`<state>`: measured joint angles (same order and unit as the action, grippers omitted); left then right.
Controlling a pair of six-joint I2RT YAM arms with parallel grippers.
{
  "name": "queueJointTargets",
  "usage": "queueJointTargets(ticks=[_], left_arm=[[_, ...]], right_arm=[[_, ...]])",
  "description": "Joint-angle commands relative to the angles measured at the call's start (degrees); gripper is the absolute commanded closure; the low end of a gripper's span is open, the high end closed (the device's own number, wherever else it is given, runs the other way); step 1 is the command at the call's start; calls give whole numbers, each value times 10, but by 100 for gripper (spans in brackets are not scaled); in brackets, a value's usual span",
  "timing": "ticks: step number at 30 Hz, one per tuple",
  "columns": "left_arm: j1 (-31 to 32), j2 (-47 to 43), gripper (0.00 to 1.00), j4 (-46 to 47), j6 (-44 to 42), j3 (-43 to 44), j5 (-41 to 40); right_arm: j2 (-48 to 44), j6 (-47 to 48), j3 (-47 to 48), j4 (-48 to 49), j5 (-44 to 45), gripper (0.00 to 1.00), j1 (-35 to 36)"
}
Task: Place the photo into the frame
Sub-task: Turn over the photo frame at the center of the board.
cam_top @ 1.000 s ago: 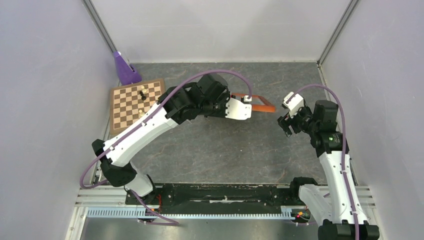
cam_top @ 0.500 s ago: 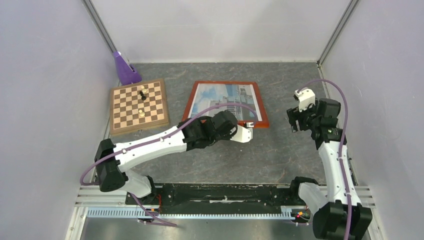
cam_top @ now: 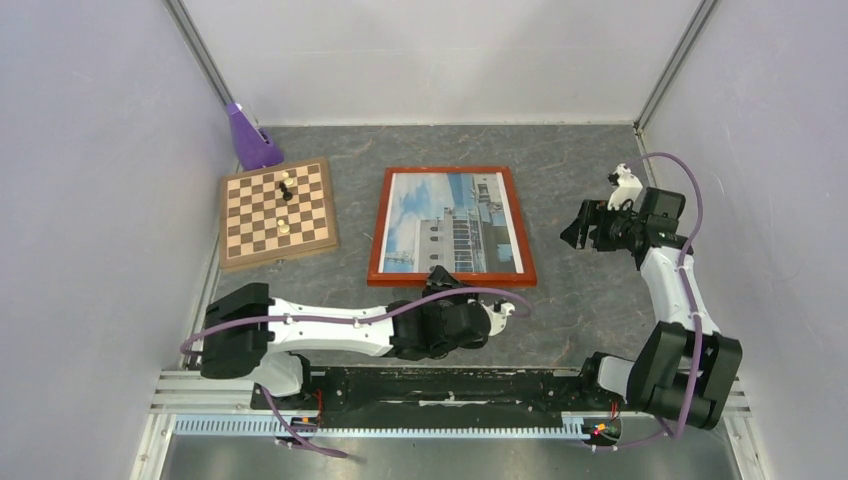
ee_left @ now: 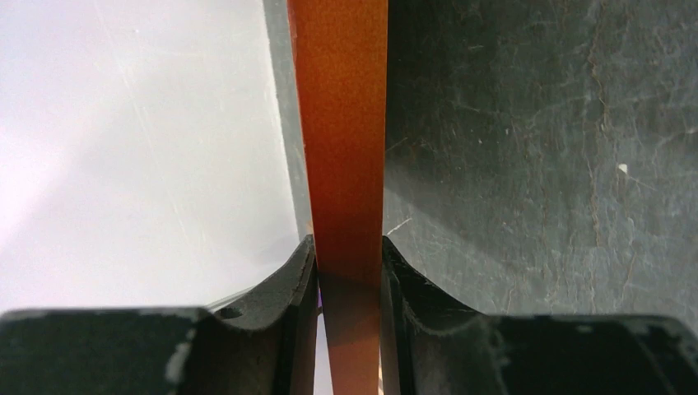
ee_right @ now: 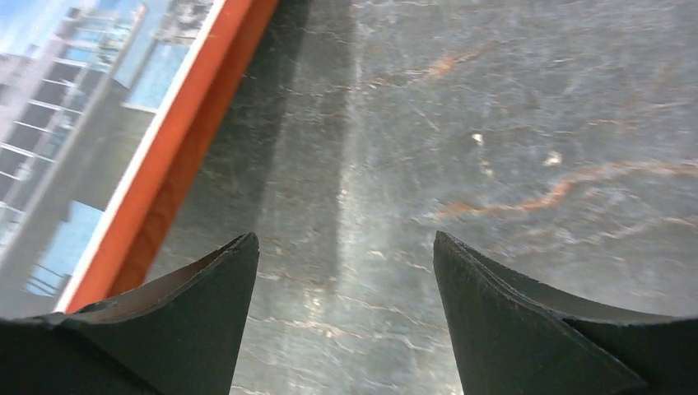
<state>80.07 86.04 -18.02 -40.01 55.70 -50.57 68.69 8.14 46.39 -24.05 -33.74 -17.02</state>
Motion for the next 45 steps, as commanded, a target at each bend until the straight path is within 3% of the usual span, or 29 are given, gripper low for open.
queueJointTargets(ticks=[1,10,15,24,30,36,41,43,45], left_arm=[[23,9,98,129,-59,-6,-86],[67,50,98,241,-115,-54,-122],[76,76,98,322,-159,-91,-135],[83,100,98,349,-168,-95,-146],[95,120,98,356,-166,-96,-149],[109,142,98,353,-154,-97,-147],[116,157,98,328,-131,-91,-143],[116,157,98,312,-119,-87,-140],[117,159,98,290,-102,-84,-135]], right_arm=[[42,-93,10,69,-91,19,-1],[130,-245,-38,234,-219,18,9],[161,-299,-68,318,-238,18,34],[228,-333,-86,392,-257,19,68],[278,-416,-112,529,-280,22,83],[355,-567,-156,764,-310,33,85],[414,-725,-176,1005,-326,57,85],[404,-676,-168,939,-322,61,84],[379,-552,-151,764,-301,64,84]])
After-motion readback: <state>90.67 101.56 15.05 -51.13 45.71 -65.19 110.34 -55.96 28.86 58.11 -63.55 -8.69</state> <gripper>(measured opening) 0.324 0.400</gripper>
